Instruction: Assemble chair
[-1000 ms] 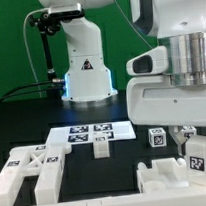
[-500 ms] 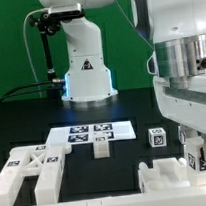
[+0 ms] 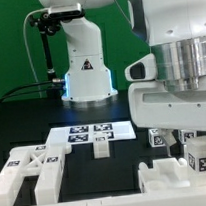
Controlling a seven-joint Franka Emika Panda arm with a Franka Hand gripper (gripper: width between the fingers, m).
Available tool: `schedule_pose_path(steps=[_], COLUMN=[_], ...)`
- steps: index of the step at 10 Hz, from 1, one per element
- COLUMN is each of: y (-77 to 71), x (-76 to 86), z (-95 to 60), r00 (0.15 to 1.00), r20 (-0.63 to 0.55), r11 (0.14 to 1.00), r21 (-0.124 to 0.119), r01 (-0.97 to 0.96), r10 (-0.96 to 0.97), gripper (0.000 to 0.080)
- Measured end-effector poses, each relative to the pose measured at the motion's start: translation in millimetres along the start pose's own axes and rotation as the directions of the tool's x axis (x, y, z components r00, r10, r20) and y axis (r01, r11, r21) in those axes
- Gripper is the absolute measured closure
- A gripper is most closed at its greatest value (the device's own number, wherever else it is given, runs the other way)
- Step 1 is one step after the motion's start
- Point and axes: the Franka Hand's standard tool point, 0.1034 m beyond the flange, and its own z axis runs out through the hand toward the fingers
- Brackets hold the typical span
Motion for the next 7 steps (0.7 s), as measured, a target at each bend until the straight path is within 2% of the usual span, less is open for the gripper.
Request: schedule_pose_path(steps=[1, 4, 5, 6, 7], y=[-0.4, 0.4, -0.6, -3.9, -3.7], x=[-2.7, -0.8, 1.5, 1.9, 2.1], z=[0.7, 0.5, -1.0, -4.1, -4.8], r00=[0.993, 0.950, 0.884, 0.774, 0.747], r20=[0.004, 0.002, -0.003, -0.011, -0.012], r11=[0.993, 0.950, 0.884, 0.773, 0.747], r21=[-0.003, -0.005, -0.011, -0.027, -0.028], r01=[0.118, 0.312, 0.467, 0.633, 0.664], r10=[-0.118, -0.312, -0.467, -0.634, -0.665], gripper=[0.0151, 0.0151, 0.0151, 0.0151, 0.0151])
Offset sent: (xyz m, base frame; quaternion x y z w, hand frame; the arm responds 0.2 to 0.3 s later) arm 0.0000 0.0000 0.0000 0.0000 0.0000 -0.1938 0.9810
